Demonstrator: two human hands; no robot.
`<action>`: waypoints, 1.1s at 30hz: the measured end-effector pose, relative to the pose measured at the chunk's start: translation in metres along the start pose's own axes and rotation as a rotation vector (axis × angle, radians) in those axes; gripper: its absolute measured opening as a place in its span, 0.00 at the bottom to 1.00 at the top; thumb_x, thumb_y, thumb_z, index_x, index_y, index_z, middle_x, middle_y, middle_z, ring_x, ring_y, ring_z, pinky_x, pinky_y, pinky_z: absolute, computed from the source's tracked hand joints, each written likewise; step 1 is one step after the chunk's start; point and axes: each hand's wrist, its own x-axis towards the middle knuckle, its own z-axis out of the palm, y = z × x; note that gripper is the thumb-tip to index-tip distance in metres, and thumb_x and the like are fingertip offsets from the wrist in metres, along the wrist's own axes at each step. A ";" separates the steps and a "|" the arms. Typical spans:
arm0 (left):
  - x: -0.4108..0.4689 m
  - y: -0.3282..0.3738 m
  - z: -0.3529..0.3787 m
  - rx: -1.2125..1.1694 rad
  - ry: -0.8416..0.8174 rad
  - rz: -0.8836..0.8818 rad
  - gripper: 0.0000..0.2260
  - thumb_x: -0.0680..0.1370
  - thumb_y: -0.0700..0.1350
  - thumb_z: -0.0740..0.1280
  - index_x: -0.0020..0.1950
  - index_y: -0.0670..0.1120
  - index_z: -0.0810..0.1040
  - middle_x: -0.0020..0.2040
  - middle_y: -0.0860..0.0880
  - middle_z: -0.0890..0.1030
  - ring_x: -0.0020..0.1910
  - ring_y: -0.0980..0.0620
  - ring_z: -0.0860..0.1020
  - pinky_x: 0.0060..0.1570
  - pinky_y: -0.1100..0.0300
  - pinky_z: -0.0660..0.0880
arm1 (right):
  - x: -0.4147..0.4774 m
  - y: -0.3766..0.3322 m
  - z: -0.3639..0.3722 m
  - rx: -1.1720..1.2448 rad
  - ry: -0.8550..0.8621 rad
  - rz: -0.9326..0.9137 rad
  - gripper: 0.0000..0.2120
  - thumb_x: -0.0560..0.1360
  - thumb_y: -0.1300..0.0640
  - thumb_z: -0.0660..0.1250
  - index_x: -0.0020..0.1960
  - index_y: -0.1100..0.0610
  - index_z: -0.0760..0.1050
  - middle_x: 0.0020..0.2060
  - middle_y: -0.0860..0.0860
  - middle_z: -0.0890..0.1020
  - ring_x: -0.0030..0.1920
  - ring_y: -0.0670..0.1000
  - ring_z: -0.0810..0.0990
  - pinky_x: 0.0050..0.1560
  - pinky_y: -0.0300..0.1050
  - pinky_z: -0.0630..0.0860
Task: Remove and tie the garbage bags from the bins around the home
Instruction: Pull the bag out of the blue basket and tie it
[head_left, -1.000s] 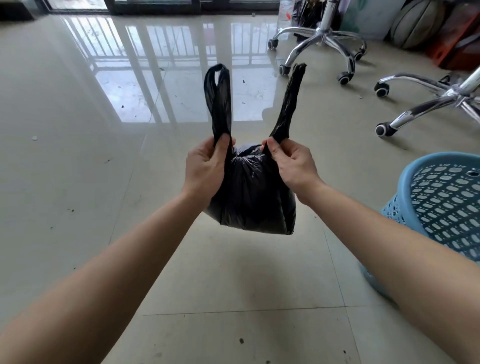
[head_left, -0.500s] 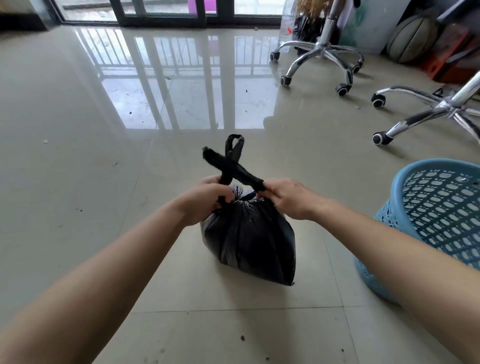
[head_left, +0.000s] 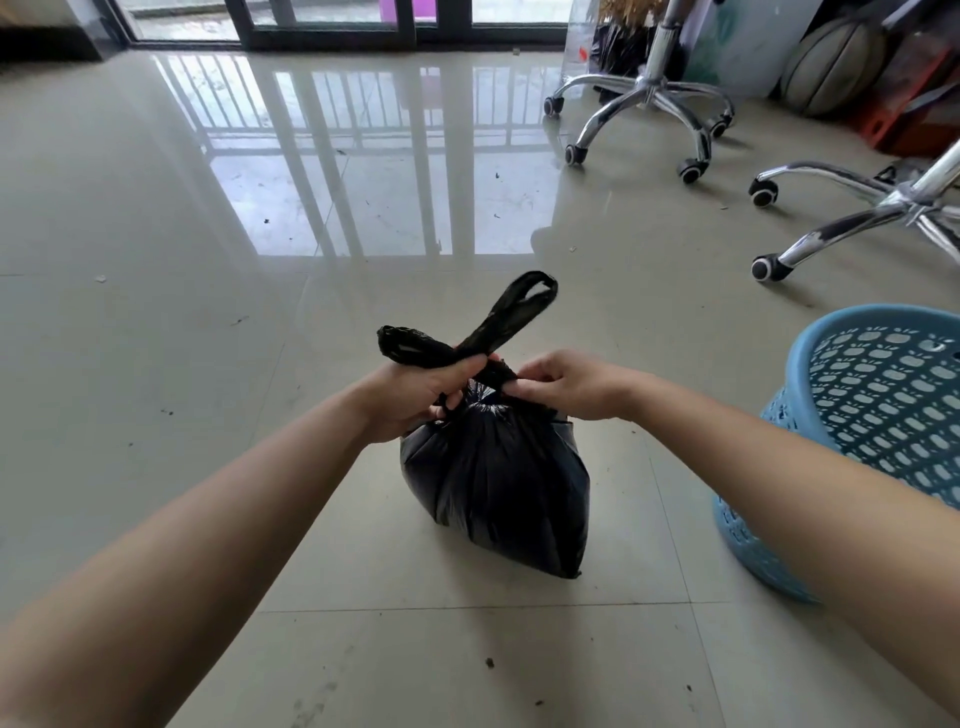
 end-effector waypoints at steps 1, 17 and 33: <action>0.000 0.001 0.000 -0.022 0.009 -0.006 0.13 0.82 0.51 0.65 0.60 0.47 0.83 0.33 0.50 0.68 0.32 0.56 0.68 0.31 0.67 0.67 | -0.002 -0.003 -0.003 0.065 0.033 0.005 0.13 0.77 0.44 0.69 0.58 0.48 0.80 0.41 0.46 0.79 0.41 0.45 0.77 0.46 0.41 0.72; -0.002 0.009 0.002 -0.456 -0.030 0.006 0.20 0.84 0.61 0.51 0.56 0.51 0.77 0.46 0.48 0.84 0.34 0.55 0.75 0.33 0.63 0.71 | 0.001 -0.027 -0.007 1.132 0.514 0.121 0.11 0.84 0.53 0.58 0.47 0.57 0.71 0.40 0.53 0.78 0.34 0.47 0.82 0.32 0.38 0.78; -0.013 0.009 -0.015 -0.442 0.104 -0.013 0.17 0.73 0.42 0.73 0.36 0.52 0.65 0.44 0.43 0.85 0.46 0.51 0.83 0.38 0.64 0.71 | -0.032 -0.044 -0.006 1.217 0.214 0.078 0.16 0.81 0.57 0.59 0.35 0.59 0.72 0.34 0.54 0.81 0.36 0.54 0.81 0.38 0.42 0.81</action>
